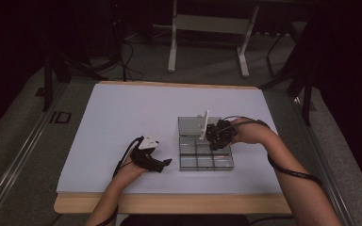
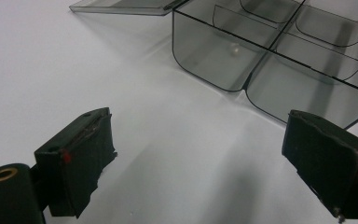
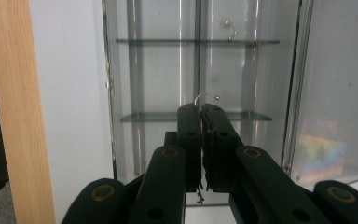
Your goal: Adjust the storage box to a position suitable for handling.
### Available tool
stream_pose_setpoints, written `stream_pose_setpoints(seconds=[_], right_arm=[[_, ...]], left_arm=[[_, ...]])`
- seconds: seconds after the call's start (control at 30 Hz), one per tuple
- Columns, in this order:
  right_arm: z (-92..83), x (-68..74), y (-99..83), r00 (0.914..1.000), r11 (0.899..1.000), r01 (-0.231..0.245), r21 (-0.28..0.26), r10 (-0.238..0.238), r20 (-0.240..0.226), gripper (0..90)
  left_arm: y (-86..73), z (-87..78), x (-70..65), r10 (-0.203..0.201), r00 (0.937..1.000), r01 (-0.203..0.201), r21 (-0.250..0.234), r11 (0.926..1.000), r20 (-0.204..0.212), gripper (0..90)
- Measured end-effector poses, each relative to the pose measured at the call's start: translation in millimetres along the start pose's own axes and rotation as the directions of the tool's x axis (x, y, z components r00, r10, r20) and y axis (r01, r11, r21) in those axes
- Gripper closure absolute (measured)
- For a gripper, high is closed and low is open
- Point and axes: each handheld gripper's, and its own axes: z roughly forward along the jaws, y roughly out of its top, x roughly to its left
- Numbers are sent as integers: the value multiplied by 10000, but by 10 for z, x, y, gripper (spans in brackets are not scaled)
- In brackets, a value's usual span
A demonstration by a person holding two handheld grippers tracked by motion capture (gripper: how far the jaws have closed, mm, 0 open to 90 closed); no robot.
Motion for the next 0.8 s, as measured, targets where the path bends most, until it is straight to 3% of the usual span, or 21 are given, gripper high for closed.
stream_pose_setpoints(seconds=[0.8], right_arm=[[128,-6,438,9987,9983,504,-294,-506,-78,863]], left_arm=[[-1,-2,-1,13,10000,-13,-21,10000,-10,93]])
